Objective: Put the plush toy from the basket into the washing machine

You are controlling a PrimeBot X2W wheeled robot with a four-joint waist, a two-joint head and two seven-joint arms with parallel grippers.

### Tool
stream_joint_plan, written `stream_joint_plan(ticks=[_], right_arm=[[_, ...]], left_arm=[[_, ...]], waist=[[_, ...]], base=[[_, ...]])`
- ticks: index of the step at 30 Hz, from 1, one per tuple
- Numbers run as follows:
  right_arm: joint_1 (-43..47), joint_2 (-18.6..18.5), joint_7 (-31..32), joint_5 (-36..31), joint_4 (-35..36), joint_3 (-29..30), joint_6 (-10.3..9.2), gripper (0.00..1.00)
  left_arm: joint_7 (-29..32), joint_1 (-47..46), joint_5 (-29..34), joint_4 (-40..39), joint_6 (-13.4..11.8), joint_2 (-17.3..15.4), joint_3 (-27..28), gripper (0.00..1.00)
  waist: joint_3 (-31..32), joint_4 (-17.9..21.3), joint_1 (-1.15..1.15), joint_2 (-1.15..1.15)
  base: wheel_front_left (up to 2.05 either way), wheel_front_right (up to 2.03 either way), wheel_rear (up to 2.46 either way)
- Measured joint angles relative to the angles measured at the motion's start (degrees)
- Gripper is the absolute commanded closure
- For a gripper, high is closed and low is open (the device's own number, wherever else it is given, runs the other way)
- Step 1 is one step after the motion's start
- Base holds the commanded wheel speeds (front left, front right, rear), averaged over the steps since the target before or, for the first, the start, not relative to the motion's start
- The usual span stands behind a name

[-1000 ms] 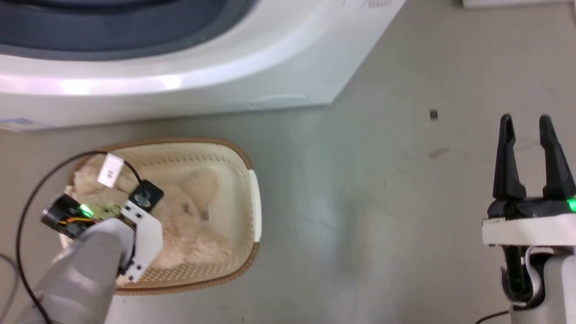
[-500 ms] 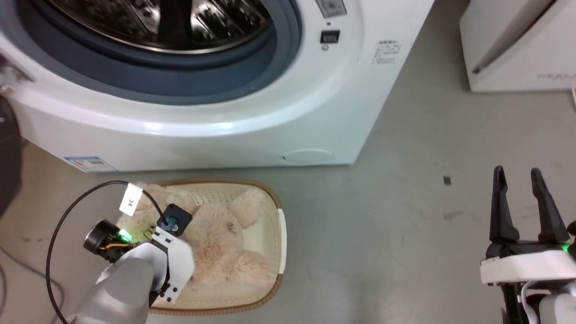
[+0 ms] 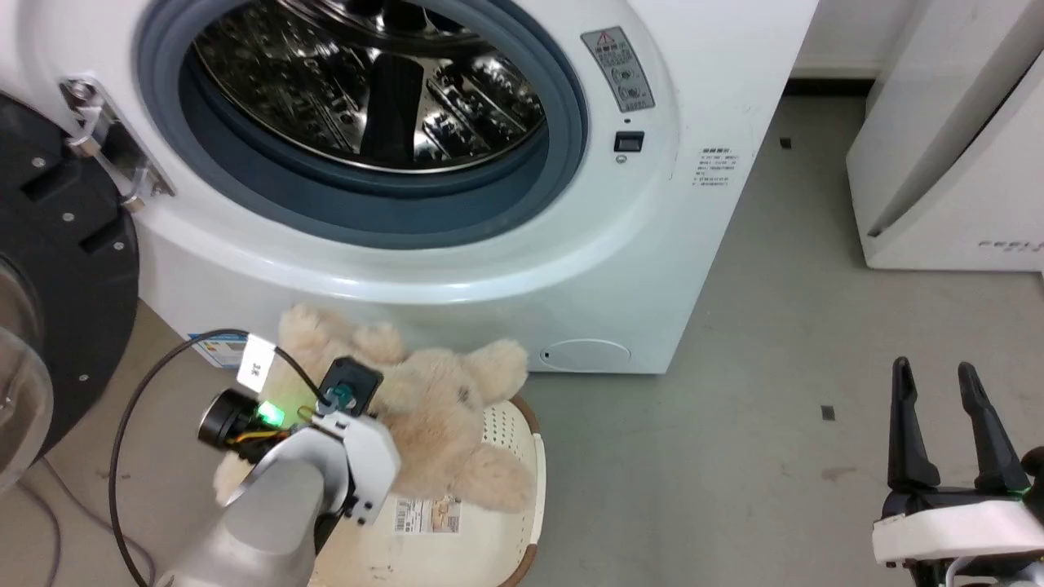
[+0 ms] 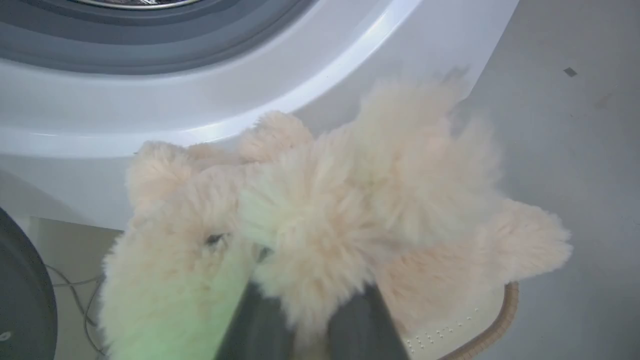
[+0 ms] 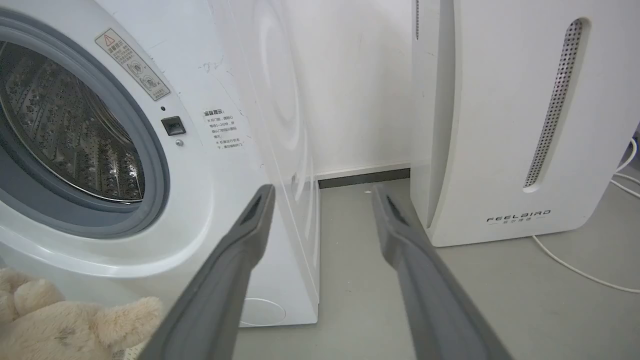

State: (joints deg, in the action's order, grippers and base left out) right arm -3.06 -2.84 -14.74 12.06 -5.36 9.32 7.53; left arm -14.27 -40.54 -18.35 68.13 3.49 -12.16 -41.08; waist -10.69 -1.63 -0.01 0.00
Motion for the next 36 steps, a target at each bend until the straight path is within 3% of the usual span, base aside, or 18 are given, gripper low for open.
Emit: stream_joint_plan(ticks=[11, 18, 25, 36], right_arm=[[0.6, 0.0, 0.0, 0.0, 0.0, -0.4, 0.0, 0.0], [0.5, 0.0, 0.0, 0.0, 0.0, 0.1, 0.0, 0.0], [-1.1, 0.0, 0.0, 0.2, 0.3, -0.4, 0.0, 0.0], [-5.5, 0.0, 0.0, 1.1, 0.8, -1.6, 0.0, 0.0]], left_arm=[[-0.4, 1.9, -0.7, -17.8, -6.4, -4.7, 7.1, 1.0], [-0.4, 2.0, -0.7, -25.6, -8.8, -7.1, 12.7, 1.0], [-0.4, 0.1, -0.3, -28.8, -8.9, -8.0, 16.7, 1.0], [-0.4, -10.3, 0.1, -27.7, -8.3, -10.7, 22.8, 1.0]], waist=[[1.3, 0.6, 0.0, 0.0], [-0.7, 2.0, 0.01, 0.0], [-4.0, 3.6, 0.01, 0.0], [-11.7, 7.7, 0.01, 0.0]], base=[[0.0, 0.0, 0.0], [0.0, 0.0, 0.0], [0.0, 0.0, 0.0], [0.0, 0.0, 0.0]])
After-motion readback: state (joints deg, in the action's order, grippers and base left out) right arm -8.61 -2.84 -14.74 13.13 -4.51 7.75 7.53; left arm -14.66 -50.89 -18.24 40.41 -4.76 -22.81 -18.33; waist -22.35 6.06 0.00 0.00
